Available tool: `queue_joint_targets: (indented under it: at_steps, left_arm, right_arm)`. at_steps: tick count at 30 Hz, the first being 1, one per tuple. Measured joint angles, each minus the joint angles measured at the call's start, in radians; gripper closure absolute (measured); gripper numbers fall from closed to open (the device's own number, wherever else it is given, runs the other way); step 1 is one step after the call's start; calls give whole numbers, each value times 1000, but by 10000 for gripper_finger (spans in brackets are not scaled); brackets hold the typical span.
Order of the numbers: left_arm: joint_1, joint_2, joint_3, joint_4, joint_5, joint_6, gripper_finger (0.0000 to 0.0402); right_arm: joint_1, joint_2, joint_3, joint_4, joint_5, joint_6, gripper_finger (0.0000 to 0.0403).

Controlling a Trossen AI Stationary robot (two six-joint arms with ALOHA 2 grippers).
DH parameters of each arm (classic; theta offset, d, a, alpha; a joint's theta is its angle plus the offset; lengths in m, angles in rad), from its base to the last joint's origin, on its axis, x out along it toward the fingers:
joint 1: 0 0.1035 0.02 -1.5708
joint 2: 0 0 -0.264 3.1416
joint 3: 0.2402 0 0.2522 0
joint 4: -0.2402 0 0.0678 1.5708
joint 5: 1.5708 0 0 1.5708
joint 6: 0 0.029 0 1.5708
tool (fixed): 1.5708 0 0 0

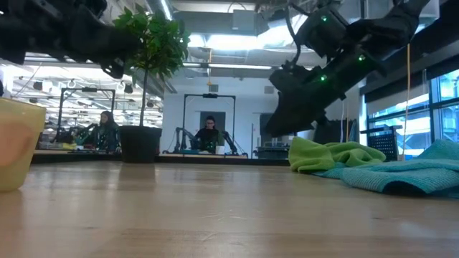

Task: Fold microfiber towels
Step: Fold the green microfiber cloth

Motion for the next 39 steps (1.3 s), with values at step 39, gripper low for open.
queue_joint_targets:
  at_steps: [39]
  left_arm:
    - [-291,6,0,48,-222,-47,339]
  right_arm:
    - [-466,-73,320,-886,-279,-130,223]
